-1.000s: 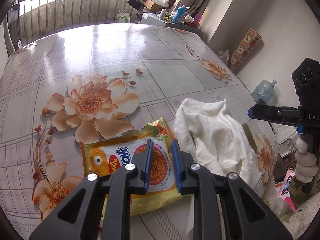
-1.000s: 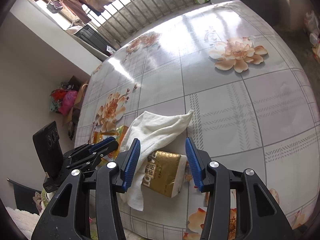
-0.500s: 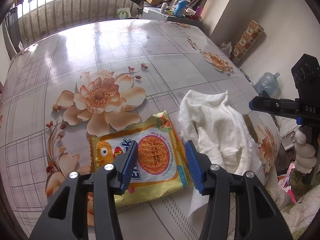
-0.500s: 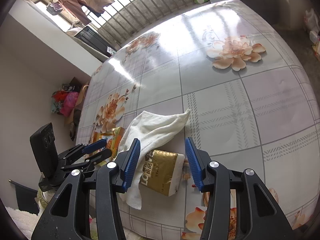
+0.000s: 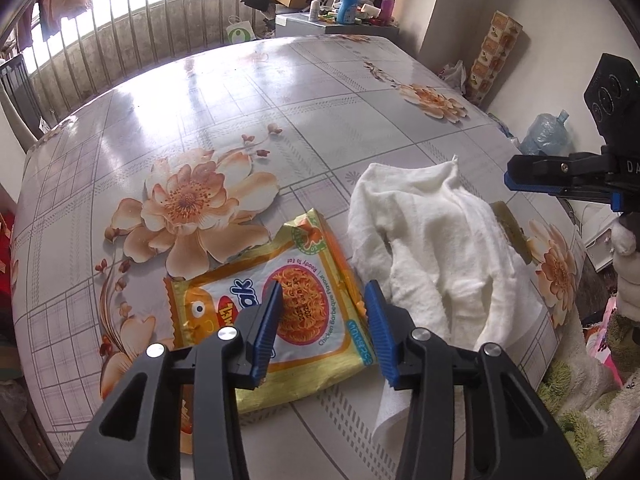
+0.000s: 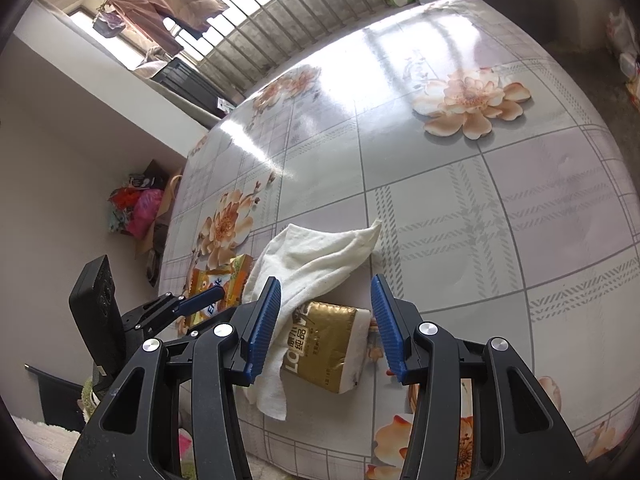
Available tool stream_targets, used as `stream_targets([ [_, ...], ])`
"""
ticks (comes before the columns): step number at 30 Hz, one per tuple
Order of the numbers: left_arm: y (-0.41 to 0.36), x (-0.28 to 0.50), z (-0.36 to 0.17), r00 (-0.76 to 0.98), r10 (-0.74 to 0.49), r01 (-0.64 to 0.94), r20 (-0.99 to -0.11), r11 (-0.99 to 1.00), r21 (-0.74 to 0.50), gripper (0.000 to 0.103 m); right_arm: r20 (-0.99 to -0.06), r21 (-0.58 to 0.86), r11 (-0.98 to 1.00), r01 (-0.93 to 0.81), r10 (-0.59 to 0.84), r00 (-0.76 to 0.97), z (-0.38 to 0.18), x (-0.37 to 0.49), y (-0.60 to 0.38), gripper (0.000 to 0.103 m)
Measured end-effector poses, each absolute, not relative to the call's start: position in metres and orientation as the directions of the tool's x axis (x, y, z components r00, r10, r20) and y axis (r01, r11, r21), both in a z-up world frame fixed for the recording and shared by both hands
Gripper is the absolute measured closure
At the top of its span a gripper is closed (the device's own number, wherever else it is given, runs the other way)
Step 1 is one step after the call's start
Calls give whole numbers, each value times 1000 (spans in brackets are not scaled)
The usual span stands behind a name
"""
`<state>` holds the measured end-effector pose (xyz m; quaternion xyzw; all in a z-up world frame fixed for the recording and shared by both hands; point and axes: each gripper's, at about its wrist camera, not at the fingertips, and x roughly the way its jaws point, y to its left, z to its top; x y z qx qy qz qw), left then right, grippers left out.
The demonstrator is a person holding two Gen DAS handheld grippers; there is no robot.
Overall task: Collect trash
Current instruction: 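Grasp the Enaak packet with the left tool while the right tool grasps and lifts the white cloth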
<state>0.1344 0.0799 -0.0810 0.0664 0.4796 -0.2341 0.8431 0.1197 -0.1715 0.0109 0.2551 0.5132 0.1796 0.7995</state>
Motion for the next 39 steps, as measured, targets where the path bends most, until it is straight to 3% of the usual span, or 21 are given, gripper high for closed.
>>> stream_targets([
  [2,81,136,-81,423,-355,461,-834,876,-139,73,-718,615,788,-14,568,401,8,122,-171,58],
  [8,93,142,-84,402,-420,440,-814,868,-231,87,-683,690,722,48,628,372,-2,134,-169,58],
  [18,120,145,-87,407,-490,411,-771,852,-325,94,-691,710,692,132,648,320,-23,154,-158,59],
  [21,124,146,-86,418,-491,412,-764,852,-322,94,-696,705,696,138,640,326,-24,156,-154,70],
  [26,129,148,-81,438,-486,407,-756,857,-315,95,-680,722,675,151,653,335,-25,155,-158,98],
  [39,138,140,-47,531,-447,405,-720,880,-247,95,-455,847,526,-79,794,402,37,132,-151,101],
])
